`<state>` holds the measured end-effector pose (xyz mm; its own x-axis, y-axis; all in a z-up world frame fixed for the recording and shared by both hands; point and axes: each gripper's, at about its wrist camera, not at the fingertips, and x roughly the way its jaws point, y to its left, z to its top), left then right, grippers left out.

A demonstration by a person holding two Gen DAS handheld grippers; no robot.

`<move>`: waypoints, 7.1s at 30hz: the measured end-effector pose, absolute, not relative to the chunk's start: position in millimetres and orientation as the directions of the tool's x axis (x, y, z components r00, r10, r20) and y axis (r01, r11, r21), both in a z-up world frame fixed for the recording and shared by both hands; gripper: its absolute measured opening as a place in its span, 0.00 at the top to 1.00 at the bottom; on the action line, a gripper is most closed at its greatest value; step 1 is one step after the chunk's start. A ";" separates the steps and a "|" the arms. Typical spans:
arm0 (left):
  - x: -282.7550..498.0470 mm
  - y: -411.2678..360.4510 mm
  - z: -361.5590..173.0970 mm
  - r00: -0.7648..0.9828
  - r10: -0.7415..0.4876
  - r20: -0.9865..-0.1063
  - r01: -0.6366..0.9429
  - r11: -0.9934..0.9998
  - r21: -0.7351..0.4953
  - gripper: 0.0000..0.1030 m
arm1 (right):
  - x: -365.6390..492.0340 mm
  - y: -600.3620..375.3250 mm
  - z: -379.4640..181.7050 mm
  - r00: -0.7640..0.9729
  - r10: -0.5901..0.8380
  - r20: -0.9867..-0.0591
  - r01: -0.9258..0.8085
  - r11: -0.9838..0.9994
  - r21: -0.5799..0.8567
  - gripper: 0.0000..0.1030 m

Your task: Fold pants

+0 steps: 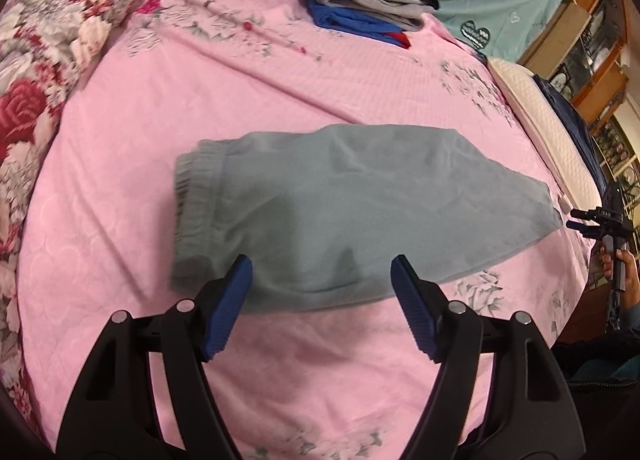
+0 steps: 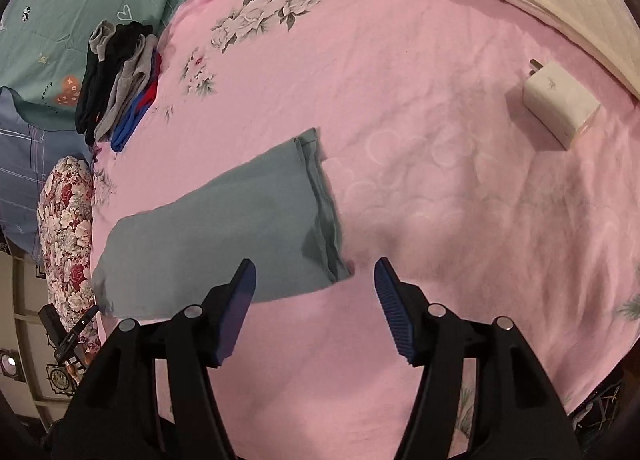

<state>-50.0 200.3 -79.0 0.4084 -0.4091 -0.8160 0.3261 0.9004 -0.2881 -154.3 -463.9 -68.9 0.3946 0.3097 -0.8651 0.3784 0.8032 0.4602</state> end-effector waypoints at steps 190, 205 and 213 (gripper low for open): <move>-38.7 244.7 -131.7 0.527 -0.636 -0.564 -0.188 0.559 -0.807 0.14 | -27.8 4.6 -68.1 0.196 0.583 -0.789 -0.683 0.658 0.317 0.95; -25.1 251.3 -140.0 0.556 -0.461 -0.692 -0.223 0.719 -0.658 0.86 | 4.3 -165.6 -68.6 0.267 0.724 -0.636 -0.243 0.689 0.683 0.51; -31.1 222.0 -93.1 0.645 -0.328 -0.691 -0.112 0.853 -0.510 0.86 | 15.5 -184.8 -100.5 0.209 0.795 -0.570 -0.101 0.597 0.796 0.51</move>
